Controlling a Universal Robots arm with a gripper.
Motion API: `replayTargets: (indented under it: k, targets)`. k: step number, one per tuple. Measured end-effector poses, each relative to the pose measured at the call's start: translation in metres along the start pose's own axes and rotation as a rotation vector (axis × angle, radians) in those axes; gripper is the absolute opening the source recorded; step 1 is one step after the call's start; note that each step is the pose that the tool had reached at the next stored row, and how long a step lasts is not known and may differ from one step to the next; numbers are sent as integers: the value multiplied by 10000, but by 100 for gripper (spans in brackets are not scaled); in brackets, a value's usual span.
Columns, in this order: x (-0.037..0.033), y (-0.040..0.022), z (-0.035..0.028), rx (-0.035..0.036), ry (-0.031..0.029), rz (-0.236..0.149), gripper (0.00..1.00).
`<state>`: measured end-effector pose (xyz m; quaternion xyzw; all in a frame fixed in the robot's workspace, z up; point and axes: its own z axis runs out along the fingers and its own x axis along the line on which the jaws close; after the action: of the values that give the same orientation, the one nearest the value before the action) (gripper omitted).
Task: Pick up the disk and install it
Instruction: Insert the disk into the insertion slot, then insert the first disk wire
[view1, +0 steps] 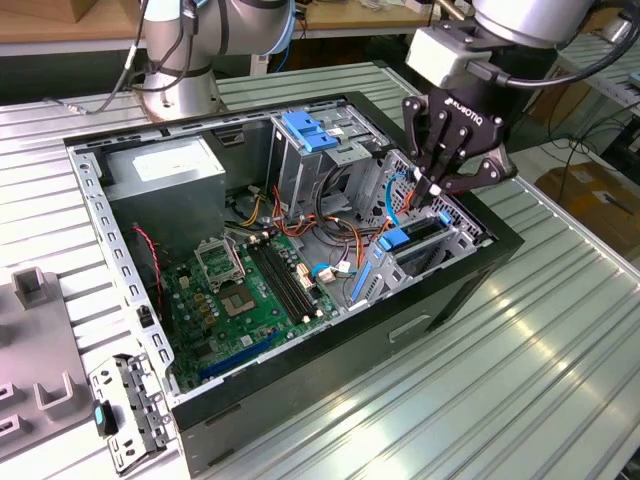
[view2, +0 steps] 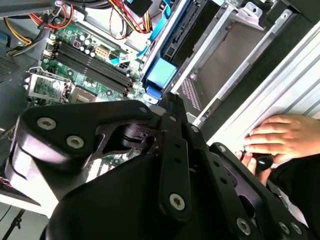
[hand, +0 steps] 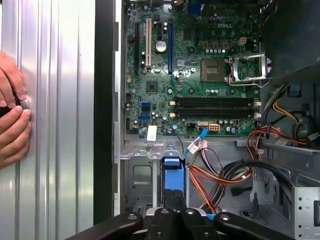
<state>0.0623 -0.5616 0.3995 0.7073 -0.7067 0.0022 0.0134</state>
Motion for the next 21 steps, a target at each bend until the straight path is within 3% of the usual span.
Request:
replayTargets:
  k: [6, 10, 21]
  targets:
    - [5, -3, 122, 0, -1, 0, 11]
    - [5, -6, 236, 1, 1, 0, 11]
    - [5, -6, 239, 1, 0, 1, 11]
